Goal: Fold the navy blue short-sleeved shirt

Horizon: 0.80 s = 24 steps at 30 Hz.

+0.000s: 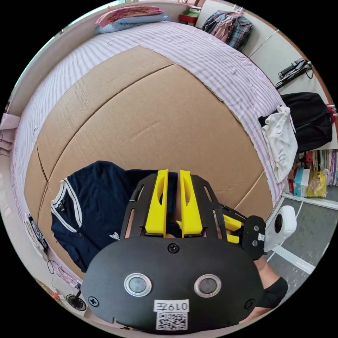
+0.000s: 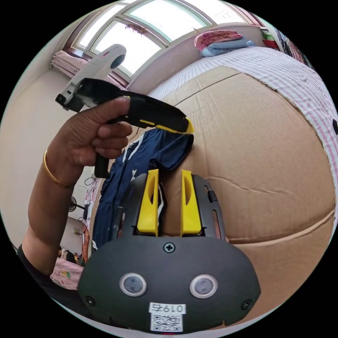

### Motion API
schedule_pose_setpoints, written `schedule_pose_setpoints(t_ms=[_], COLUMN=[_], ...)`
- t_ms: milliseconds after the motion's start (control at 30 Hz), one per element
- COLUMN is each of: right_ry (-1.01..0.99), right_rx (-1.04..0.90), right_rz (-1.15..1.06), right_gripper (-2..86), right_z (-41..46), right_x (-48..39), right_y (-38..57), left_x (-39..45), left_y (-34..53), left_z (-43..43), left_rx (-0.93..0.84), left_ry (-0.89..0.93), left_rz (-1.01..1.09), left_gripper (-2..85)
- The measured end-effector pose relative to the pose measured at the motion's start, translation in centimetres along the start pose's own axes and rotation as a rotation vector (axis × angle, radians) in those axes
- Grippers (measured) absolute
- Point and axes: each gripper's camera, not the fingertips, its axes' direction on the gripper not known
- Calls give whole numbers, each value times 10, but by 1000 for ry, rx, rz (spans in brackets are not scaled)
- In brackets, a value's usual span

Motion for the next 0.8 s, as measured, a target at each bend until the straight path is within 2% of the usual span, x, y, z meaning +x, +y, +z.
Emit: schedule_pose_setpoints(t_ms=[400, 800], right_ry=[26, 53], right_rx=[5, 8], right_rz=[-14, -46], right_gripper=[97, 83], right_z=[15, 18], right_x=[1, -11], right_y=[-37, -60], left_x=[65, 77], left_y=[-67, -95], left_z=[11, 28], left_rx=[-52, -63], left_ry=[-204, -207], left_rz=[-15, -34], left_gripper=[64, 57])
